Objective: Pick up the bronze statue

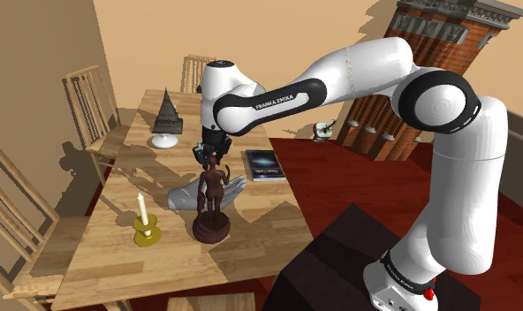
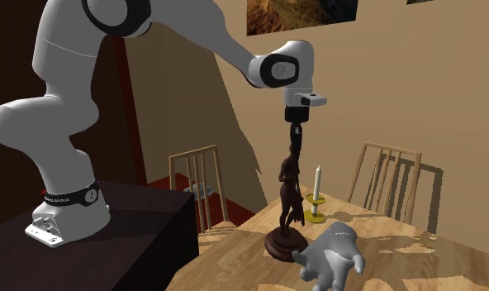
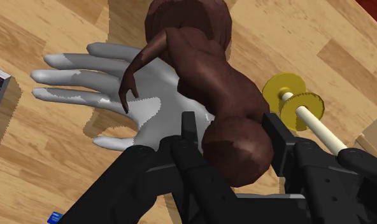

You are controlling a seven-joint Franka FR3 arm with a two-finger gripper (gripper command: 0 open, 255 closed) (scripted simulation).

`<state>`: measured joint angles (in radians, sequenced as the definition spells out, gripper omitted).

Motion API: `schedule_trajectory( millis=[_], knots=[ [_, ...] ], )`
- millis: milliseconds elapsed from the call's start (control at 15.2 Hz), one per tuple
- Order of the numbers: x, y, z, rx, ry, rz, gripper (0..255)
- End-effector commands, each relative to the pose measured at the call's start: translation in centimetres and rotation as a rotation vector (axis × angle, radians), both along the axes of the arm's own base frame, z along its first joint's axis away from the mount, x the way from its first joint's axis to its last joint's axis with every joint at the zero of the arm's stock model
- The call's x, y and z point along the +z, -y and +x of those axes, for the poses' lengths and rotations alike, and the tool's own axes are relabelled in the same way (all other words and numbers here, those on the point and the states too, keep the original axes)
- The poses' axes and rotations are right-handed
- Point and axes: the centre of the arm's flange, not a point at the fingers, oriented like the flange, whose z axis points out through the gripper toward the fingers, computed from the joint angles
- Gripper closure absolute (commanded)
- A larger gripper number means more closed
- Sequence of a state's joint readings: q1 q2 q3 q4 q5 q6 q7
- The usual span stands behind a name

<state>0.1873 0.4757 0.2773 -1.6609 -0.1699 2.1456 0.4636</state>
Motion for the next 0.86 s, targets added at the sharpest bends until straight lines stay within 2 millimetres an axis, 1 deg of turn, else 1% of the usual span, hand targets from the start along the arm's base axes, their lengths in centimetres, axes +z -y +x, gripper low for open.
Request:
schedule_trajectory(
  millis=[0, 660, 792],
  knots=[
    [1.2, 0.1, 0.1, 0.000, 0.003, 0.001, 255],
    [6.5, 0.1, 0.1, 0.000, 0.003, 0.001, 255],
    [6.6, 0.1, 0.1, 0.000, 0.003, 0.001, 255]
  ],
)
